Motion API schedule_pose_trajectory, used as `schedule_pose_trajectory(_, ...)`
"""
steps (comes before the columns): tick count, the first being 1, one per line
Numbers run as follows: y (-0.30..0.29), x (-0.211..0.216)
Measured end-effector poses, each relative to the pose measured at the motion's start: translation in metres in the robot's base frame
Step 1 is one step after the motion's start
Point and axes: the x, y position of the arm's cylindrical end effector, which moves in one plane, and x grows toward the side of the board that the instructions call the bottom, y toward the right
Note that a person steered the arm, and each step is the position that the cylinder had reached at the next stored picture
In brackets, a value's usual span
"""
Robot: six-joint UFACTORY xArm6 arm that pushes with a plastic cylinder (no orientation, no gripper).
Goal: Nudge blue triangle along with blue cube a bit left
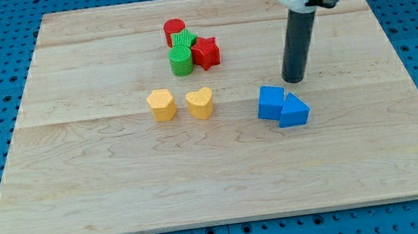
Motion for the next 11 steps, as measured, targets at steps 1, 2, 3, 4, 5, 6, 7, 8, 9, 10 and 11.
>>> schedule_pose_trajectory(1, 0.017, 0.008)
schedule_pose_trajectory(2, 0.074, 0.046)
schedule_pose_trajectory(3, 0.095, 0.081)
schedule_pose_trajectory(4, 0.059, 0.088)
schedule_pose_trajectory(5, 0.026, 0.088)
schedule_pose_trajectory(6, 0.020, 0.087)
schedule_pose_trajectory(7, 0.037, 0.087)
schedule_pose_trajectory(8, 0.091, 0.101)
schedule_pose_trajectory(9, 0.054, 0.109)
schedule_pose_trajectory(10, -0.007, 0.089)
schedule_pose_trajectory(11, -0.049, 0.072)
